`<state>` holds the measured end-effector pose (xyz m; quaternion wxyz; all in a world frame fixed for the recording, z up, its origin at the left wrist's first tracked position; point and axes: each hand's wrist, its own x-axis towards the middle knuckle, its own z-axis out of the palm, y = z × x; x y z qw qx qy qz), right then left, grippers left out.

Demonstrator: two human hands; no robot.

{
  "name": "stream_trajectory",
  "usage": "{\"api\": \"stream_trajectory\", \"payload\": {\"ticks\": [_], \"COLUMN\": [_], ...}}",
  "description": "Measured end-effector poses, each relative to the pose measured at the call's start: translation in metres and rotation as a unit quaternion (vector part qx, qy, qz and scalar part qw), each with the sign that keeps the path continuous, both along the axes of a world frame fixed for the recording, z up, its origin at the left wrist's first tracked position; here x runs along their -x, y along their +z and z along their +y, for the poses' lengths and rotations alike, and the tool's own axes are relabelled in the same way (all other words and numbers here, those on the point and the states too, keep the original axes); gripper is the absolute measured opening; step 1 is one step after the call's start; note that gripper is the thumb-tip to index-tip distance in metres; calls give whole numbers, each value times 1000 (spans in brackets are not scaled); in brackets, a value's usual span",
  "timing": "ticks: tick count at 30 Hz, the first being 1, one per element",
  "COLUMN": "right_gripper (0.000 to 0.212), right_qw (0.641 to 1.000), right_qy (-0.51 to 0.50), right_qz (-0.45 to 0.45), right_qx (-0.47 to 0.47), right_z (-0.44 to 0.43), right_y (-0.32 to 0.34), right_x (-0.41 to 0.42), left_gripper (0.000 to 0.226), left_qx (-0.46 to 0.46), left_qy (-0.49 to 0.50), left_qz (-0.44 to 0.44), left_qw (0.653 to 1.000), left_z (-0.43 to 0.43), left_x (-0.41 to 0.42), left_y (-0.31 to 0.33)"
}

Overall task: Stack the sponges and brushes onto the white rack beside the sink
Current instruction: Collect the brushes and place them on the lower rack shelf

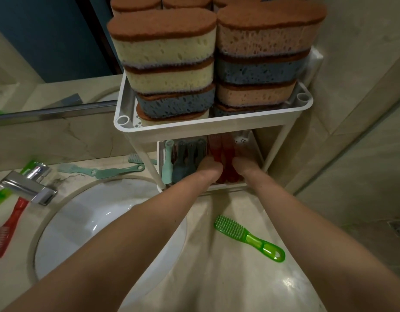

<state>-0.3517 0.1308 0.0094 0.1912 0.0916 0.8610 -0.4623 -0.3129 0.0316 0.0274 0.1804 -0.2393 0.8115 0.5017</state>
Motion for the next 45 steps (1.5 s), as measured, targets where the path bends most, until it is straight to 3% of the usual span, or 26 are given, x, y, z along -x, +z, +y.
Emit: {"api": "stream_trajectory", "payload": {"ticks": [6,13,17,20,22,30,40,45], "right_gripper": [22,29,31,26,33,29,21,27], "right_qw": [999,1000,993,968,965,970,973,972], "right_qy": [-11,16,-27,-90,-91,-38,76,80], "right_qz": [-11,-2,93,167,177,145,94,89], "right_qx": [51,7,62,161,172,190,196,200], "right_z": [-2,-3,-4,-10,-16,-58,-134,-188], "right_y": [1,2,0,4,7,-3,-6,-7], "right_x": [2,-3,-24,-48,-62,-114,-159,-179], "left_gripper": [35,29,43,44,41,27,28,30], "left_qx": [-5,-34,-115,-127,-138,-148,-113,-120], "left_qy": [-15,-5,57,94,129,205,269,276], "left_qz": [19,72,93,113,125,146,156,145], "left_qw": [1000,997,987,981,974,956,944,942], "left_z": [2,-6,-14,-17,-23,-68,-148,-206], "left_x": [-4,-18,-36,-51,-62,-113,-160,-187], "left_y": [4,6,4,3,4,-13,-26,-33]}}
